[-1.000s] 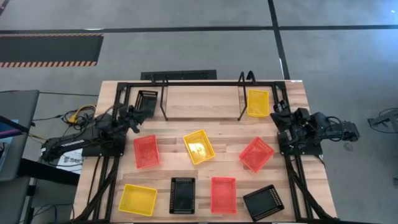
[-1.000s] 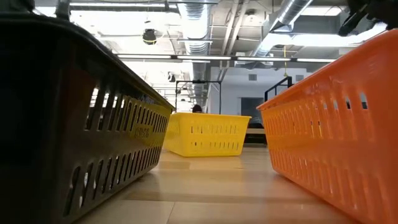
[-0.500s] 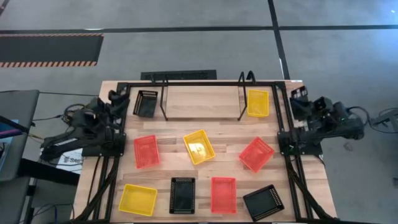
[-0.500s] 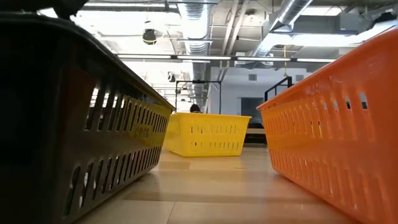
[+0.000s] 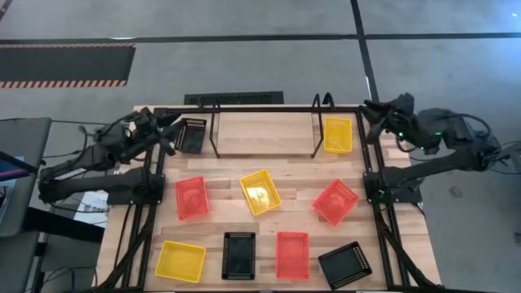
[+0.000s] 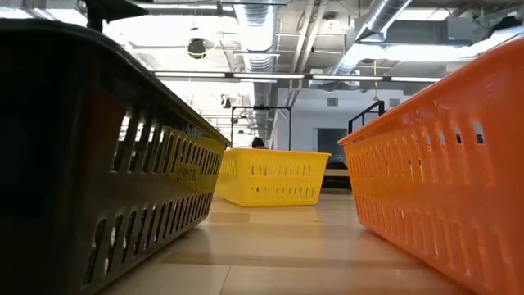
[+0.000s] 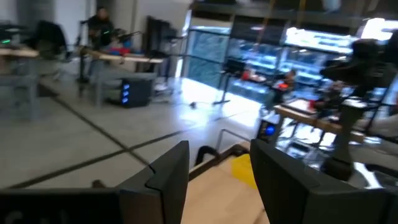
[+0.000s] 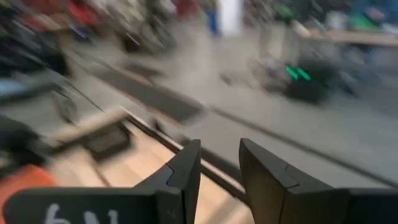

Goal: Stack baskets on shelf by color
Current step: Put the top right yellow basket on the shelf

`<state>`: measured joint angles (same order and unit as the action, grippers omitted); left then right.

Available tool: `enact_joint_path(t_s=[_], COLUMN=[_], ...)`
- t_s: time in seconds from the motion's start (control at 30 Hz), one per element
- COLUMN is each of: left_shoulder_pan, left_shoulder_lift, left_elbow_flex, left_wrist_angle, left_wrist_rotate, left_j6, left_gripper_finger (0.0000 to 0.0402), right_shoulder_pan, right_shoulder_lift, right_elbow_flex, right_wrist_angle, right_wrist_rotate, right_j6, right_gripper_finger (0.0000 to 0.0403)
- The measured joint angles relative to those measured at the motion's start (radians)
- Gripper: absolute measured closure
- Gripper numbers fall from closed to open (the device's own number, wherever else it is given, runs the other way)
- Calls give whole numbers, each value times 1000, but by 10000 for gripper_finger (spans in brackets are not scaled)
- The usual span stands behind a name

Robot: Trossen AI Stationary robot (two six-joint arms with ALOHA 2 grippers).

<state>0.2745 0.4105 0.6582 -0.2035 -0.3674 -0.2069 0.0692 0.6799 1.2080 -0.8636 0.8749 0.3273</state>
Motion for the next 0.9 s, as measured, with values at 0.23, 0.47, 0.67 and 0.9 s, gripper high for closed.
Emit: enact_joint_path(t_s=[0.23, 0.47, 0.67, 0.9], left_shoulder_pan=[0, 0, 0, 0], left_shoulder_lift=[62, 74, 73, 73], left_elbow_flex=[1, 1, 1, 1], left_wrist_angle=[-2, -1, -1, -14], left_wrist_rotate=[-14, -14, -3, 5], left_j6=[-33, -79, -113, -120], left_gripper_finger=[244, 244, 244, 244], right_shoulder_pan=[-88, -270, -386, -513], right_shoulder_lift=[180, 246, 259, 212], right_elbow_flex=[130, 78, 47, -82], right_wrist_angle=[-608, -663, -659, -536], right_wrist_rotate=[7, -280, -406, -501], right_j6=[522, 630, 619, 556], right_gripper_finger=[266, 262, 266, 267])
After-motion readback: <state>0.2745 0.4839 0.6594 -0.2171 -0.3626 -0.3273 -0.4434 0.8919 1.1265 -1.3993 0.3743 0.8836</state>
